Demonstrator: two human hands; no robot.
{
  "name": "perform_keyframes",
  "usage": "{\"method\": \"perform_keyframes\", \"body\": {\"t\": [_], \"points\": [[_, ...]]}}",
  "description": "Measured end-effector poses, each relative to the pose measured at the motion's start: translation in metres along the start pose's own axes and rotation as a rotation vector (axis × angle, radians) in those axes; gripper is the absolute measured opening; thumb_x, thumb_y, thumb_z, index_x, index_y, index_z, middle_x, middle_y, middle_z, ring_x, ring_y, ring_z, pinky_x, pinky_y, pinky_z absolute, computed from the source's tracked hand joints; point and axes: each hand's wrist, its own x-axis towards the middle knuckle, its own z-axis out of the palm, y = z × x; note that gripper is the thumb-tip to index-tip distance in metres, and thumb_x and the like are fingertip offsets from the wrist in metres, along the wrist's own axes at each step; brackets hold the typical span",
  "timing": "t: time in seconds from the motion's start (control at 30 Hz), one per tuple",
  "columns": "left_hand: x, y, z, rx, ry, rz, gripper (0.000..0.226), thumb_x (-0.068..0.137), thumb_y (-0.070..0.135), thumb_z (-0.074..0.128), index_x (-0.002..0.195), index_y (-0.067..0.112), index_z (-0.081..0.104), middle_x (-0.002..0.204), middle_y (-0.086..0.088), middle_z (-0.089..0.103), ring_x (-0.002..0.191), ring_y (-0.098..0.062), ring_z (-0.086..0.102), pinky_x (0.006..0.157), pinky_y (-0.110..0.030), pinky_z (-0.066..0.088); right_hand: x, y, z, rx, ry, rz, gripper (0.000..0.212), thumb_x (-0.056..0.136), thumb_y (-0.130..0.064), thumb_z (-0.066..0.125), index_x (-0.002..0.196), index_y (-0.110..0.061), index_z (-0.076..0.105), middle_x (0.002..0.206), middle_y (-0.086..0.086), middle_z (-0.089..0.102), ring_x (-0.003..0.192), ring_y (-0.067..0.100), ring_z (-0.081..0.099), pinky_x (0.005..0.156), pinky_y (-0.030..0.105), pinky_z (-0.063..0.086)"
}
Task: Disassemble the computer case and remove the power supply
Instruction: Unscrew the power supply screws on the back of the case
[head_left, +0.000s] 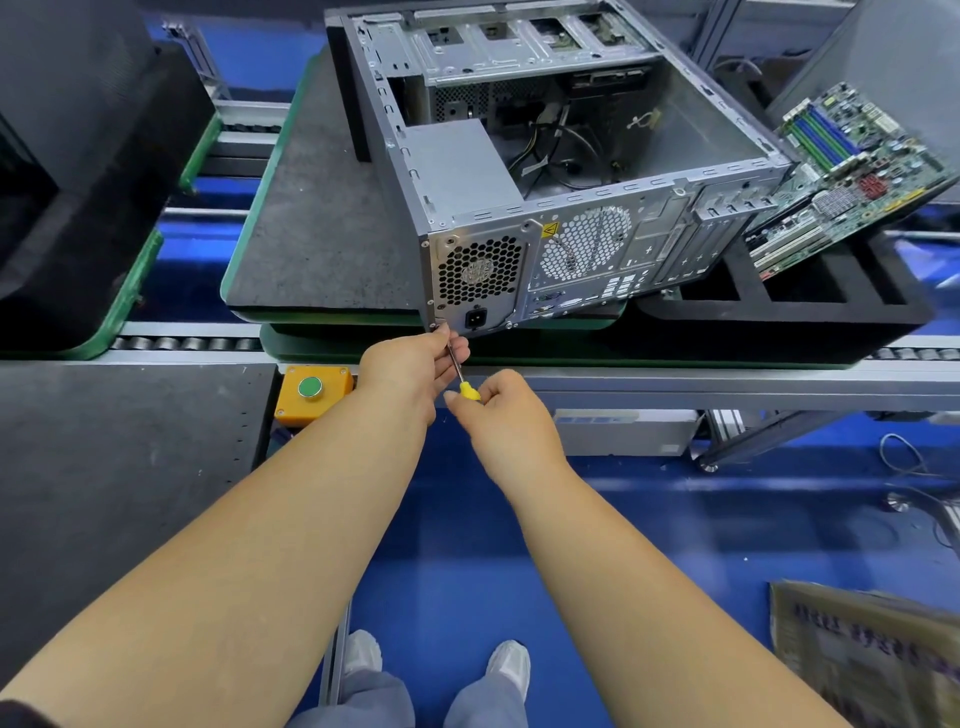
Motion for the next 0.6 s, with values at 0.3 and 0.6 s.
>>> {"method": "perform_keyframes", "body": {"t": [0.3,0.6], "points": [[0.002,-0.002,-0.002,-0.002,0.021,-0.028,0.013,0.097,0.021,0.057,0.091,0.013,0.066,0.08,0.002,0.071,0.075,-0.006,0.068,0.085,-0.028,0.055,-0.002,-0.005,-0.016,0.908,-0.501,0.374,0.039,0.104,-0.034,0.036,0.095,-0.008,0.063,0.067,0.002,0.055,0.048,0.012,0.043,0.045,0.021,0.036],[-0.003,0.001,0.001,0.014,0.007,-0.006,0.018,0.1,0.019,0.051,0.088,0.01,0.061,0.081,-0.001,0.065,0.074,-0.008,0.064,0.067,-0.018,0.053,0.001,0.001,-0.009,0.61,-0.277,0.213,0.023,0.1,-0.029,0.053,0.093,-0.013,0.068,0.066,0.0,0.058,0.054,0.013,0.044,0.051,0.026,0.036]]}}
